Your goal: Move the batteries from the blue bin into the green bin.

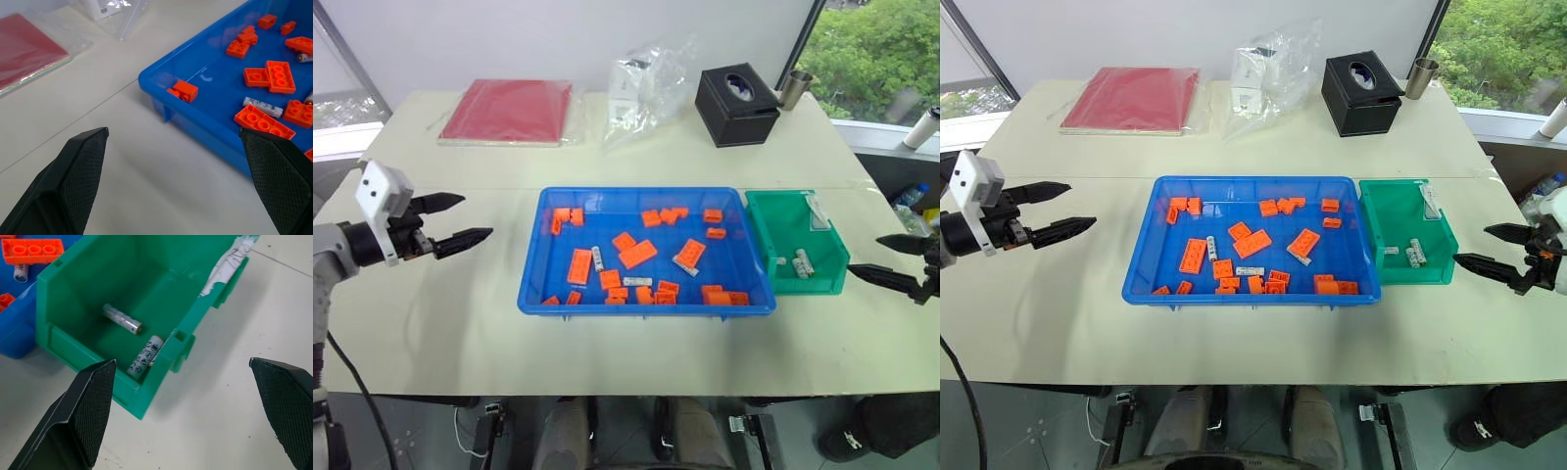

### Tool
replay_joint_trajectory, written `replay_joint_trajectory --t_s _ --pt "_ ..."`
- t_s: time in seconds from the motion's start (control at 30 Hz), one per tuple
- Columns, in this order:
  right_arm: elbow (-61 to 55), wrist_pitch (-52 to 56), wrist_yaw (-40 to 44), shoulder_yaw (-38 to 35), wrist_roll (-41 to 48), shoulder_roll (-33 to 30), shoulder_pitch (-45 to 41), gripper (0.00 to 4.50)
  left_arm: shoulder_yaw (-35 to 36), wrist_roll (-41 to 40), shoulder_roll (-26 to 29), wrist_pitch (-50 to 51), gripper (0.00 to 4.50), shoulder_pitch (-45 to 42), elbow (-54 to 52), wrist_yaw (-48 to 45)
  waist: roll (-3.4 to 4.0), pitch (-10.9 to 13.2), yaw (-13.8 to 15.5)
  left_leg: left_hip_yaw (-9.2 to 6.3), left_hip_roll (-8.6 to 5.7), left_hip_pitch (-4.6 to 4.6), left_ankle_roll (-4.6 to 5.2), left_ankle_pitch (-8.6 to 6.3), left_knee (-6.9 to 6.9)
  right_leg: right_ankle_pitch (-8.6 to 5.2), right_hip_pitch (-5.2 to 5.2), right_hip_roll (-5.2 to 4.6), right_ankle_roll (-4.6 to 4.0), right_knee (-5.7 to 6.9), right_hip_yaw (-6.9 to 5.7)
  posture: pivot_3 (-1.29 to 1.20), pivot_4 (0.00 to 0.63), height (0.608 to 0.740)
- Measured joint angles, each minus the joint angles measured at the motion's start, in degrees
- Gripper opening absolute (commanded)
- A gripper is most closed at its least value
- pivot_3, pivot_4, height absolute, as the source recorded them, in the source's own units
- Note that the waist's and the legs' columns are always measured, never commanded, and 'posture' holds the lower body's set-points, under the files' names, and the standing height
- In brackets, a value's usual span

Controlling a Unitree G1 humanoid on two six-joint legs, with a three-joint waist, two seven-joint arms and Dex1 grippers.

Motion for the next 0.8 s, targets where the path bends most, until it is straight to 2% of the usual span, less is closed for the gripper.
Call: replay_joint_trajectory --t_s 0.23,0.5,0.8 --pt "-0.3 0.3 -2.5 -0.1 -0.4 1.8 0.4 4.47 1.6 -2.5 -0.7 3.9 4.5 -0.3 -1.4 4.0 0.0 0.0 0.0 0.0 -0.01 -0.01 0.0 0.0 0.01 0.01 0.0 0.0 0.01 0.01 0.01 0.0 0.15 0.736" --pt "-0.3 0.8 -3.6 -0.1 -0.4 2.0 -0.4 4.47 2.3 -3.4 -0.6 4.8 4.5 0.0 -2.9 4.3 0.0 0.0 0.0 0.02 -0.02 0.0 0.0 0.0 0.01 0.02 0.01 0.02 0.03 0.02 0.0 0.0 0.15 0.736" --pt "0.5 2.3 -5.1 1.5 -0.8 1.9 -6.5 4.47 2.6 -6.3 -0.7 6.8 4.5 2.6 -9.4 3.9 0.0 0.0 0.0 0.02 -0.01 0.0 0.0 0.0 0.01 0.02 0.0 0.01 0.03 0.03 0.01 0.0 0.15 0.736"
